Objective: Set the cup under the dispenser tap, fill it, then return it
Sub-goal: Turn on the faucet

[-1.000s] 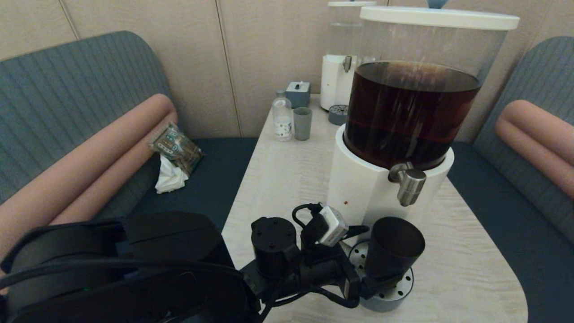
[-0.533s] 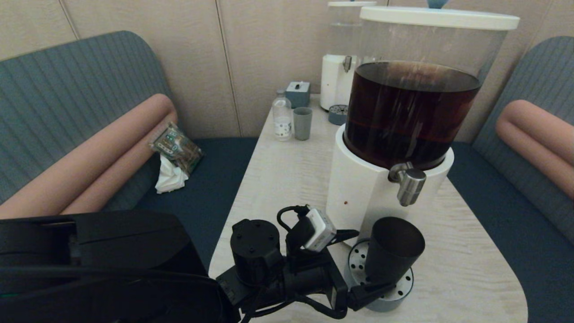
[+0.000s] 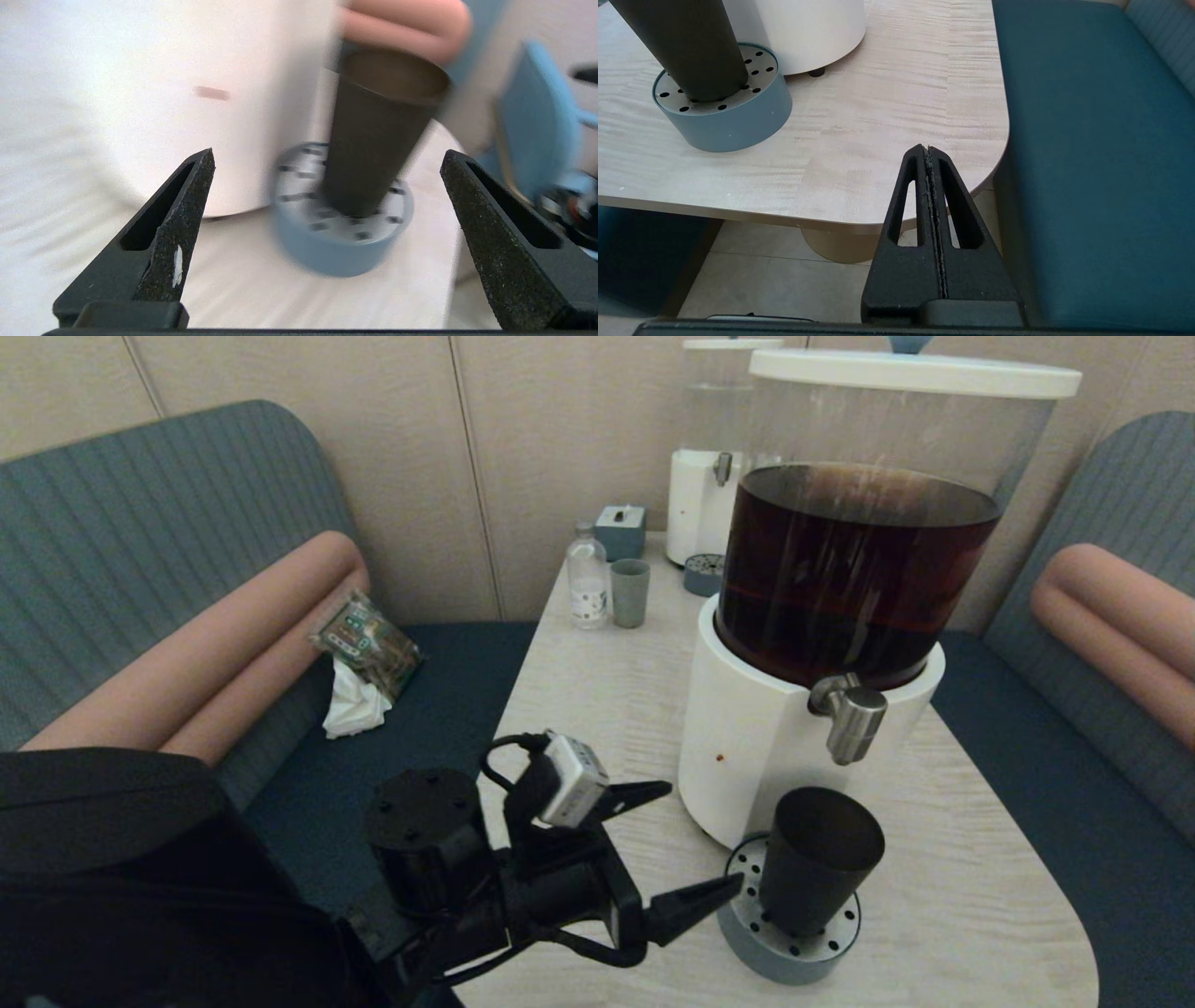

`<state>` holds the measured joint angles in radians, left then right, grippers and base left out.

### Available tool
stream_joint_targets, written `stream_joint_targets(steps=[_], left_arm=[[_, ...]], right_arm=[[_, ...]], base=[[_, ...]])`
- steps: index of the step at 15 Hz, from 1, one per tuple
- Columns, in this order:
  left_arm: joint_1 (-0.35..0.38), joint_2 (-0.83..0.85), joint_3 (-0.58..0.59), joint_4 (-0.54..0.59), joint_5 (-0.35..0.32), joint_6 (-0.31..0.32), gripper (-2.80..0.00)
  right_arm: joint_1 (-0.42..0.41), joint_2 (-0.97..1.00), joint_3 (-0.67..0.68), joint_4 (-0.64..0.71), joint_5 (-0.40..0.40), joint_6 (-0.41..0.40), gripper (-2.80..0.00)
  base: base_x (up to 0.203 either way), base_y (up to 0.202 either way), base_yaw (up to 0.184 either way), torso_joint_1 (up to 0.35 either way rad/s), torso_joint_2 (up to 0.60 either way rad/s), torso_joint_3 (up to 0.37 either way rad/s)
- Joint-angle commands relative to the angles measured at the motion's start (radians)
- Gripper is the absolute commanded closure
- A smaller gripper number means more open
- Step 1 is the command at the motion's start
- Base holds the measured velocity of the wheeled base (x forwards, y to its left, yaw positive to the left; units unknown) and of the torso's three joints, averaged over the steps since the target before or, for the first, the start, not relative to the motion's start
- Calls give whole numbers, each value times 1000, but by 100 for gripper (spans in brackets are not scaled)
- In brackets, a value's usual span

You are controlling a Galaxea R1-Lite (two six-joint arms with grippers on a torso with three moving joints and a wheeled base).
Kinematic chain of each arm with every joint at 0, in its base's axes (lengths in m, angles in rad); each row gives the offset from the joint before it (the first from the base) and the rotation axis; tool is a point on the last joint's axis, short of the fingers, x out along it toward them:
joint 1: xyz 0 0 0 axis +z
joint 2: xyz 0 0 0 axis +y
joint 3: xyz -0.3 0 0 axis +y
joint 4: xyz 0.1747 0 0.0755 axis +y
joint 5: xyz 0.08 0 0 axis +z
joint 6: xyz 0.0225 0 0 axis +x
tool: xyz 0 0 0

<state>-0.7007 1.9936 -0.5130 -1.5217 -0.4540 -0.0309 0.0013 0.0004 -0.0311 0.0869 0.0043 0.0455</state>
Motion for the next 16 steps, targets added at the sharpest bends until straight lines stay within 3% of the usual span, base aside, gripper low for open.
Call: stream_joint_targets(steps=[1, 6, 7, 10, 16], left_arm=[[94, -149, 70, -8, -4, -6, -280], [298, -383, 187, -8, 17, -33, -280], [316, -420, 191, -8, 55, -35, 0], [367, -557, 166, 104, 169, -32, 0], [474, -920, 99, 513, 436, -42, 0]], right_arm=[[0, 1, 0, 0, 0, 0, 0], [0, 1, 0, 0, 0, 0, 0], [0, 1, 0, 0, 0, -1, 0], [0, 1, 0, 0, 0, 0, 0], [0, 1, 0, 0, 0, 0, 0]], base=[[0, 0, 0, 0, 0, 0], [0, 0, 0, 0, 0, 0], [0, 0, 0, 0, 0, 0], [0, 0, 0, 0, 0, 0], [0, 0, 0, 0, 0, 0]])
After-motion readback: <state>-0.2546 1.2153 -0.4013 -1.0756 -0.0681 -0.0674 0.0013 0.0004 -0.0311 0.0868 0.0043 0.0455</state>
